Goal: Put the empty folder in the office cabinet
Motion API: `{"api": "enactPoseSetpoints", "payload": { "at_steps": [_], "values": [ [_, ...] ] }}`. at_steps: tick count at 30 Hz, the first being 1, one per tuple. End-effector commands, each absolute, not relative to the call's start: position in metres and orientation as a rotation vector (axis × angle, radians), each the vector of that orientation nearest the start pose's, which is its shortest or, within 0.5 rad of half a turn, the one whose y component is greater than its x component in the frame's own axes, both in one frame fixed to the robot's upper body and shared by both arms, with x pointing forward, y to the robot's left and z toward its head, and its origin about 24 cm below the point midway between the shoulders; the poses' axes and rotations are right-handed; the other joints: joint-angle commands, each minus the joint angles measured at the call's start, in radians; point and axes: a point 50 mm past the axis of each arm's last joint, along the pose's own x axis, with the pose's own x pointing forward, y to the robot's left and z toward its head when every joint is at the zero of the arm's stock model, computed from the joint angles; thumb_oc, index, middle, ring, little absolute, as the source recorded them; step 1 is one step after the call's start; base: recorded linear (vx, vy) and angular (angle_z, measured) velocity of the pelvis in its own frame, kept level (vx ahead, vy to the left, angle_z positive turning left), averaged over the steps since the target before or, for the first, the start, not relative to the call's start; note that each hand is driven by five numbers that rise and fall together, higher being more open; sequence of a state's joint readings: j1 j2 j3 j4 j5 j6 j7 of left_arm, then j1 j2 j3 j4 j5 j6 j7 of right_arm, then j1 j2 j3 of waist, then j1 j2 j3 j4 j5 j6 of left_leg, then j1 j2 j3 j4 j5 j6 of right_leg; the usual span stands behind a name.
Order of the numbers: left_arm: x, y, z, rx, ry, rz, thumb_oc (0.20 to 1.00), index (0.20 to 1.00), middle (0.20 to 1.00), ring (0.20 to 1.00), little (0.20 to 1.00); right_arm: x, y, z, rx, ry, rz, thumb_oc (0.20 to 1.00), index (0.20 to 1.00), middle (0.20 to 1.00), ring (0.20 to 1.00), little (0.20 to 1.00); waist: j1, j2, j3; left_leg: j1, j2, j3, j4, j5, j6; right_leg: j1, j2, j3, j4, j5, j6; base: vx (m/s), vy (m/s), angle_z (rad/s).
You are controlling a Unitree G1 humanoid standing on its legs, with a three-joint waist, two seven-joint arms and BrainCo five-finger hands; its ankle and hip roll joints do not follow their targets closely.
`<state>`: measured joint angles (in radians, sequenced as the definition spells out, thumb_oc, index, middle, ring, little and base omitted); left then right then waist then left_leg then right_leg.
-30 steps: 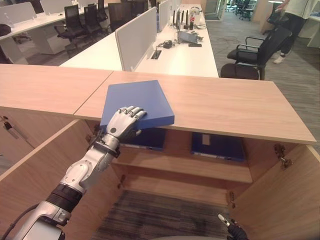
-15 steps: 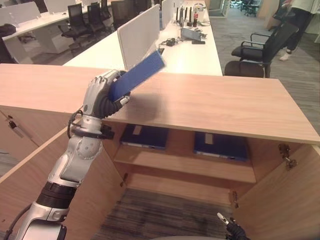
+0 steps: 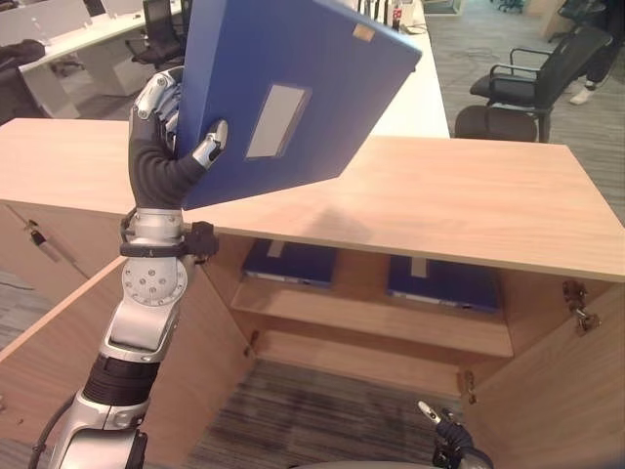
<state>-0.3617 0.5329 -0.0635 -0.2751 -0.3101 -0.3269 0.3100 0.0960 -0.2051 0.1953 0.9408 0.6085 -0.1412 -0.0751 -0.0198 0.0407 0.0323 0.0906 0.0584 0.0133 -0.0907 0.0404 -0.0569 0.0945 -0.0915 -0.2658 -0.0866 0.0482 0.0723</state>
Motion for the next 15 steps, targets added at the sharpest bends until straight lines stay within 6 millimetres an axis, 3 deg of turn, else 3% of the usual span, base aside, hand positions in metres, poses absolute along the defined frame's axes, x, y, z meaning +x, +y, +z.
{"api": "enactPoseSetpoints", "payload": {
  "at_steps": [1, 4, 6, 10, 14, 15],
  "values": [
    [0.242, 0.194, 0.279, -0.218, -1.162, -0.047, 0.2, 0.2, 0.2, 0.2, 0.2, 0.166, -0.169, -0.124, 0.319, 0.734, -0.149, 1.0, 1.0, 1.0, 1.0, 1.0, 0.029, -0.043, -0.018, 0.021, 0.031, -0.021, 0.003, -0.07, -0.037, -0.045, -0.092, 0.041, 0.146, -0.085, 0.1, -0.01, -0.002, 0.07],
    [0.239, 0.194, 0.275, -0.295, -1.156, -0.071, 0.2, 0.2, 0.2, 0.2, 0.2, 0.176, -0.155, -0.114, 0.336, 0.683, -0.054, 1.0, 1.0, 1.0, 1.0, 1.0, 0.034, -0.044, -0.015, 0.019, 0.03, -0.024, 0.003, -0.069, -0.037, -0.046, -0.092, 0.04, 0.148, -0.086, 0.098, -0.01, 0.004, 0.04],
    [0.237, 0.194, 0.269, -0.378, -1.137, -0.091, 0.2, 0.2, 0.2, 0.2, 0.2, 0.189, -0.137, -0.095, 0.386, 0.596, 0.07, 1.0, 1.0, 1.0, 1.0, 1.0, 0.042, -0.048, -0.012, 0.018, 0.031, -0.03, 0.003, -0.068, -0.037, -0.048, -0.094, 0.037, 0.15, -0.086, 0.096, -0.01, 0.004, 0.08],
    [0.234, 0.194, 0.265, -0.415, -1.133, -0.093, 0.2, 0.2, 0.2, 0.2, 0.2, 0.201, -0.123, -0.077, 0.458, 0.512, 0.149, 1.0, 1.0, 1.0, 1.0, 1.0, 0.047, -0.05, -0.01, 0.016, 0.031, -0.033, 0.003, -0.067, -0.037, -0.048, -0.094, 0.035, 0.151, -0.087, 0.095, -0.01, 0.008, 0.07],
    [0.23, 0.194, 0.254, -0.506, -1.103, -0.074, 0.2, 0.2, 0.2, 0.2, 0.2, 0.224, -0.094, -0.021, 0.647, 0.294, 0.329, 1.0, 1.0, 1.0, 1.0, 1.0, 0.057, -0.055, -0.007, 0.01, 0.033, -0.036, 0.003, -0.064, -0.037, -0.051, -0.096, 0.032, 0.154, -0.089, 0.093, 0.0, 0.003, 0.01],
    [0.231, 0.194, 0.247, -0.538, -1.071, -0.065, 0.2, 0.2, 0.2, 0.2, 0.2, 0.232, -0.083, 0.006, 0.714, 0.196, 0.407, 1.0, 1.0, 1.0, 1.0, 1.0, 0.062, -0.056, -0.008, 0.008, 0.032, -0.037, 0.003, -0.063, -0.036, -0.053, -0.095, 0.031, 0.154, -0.089, 0.092, 0.0, 0.0, 0.0]
  ]
}}
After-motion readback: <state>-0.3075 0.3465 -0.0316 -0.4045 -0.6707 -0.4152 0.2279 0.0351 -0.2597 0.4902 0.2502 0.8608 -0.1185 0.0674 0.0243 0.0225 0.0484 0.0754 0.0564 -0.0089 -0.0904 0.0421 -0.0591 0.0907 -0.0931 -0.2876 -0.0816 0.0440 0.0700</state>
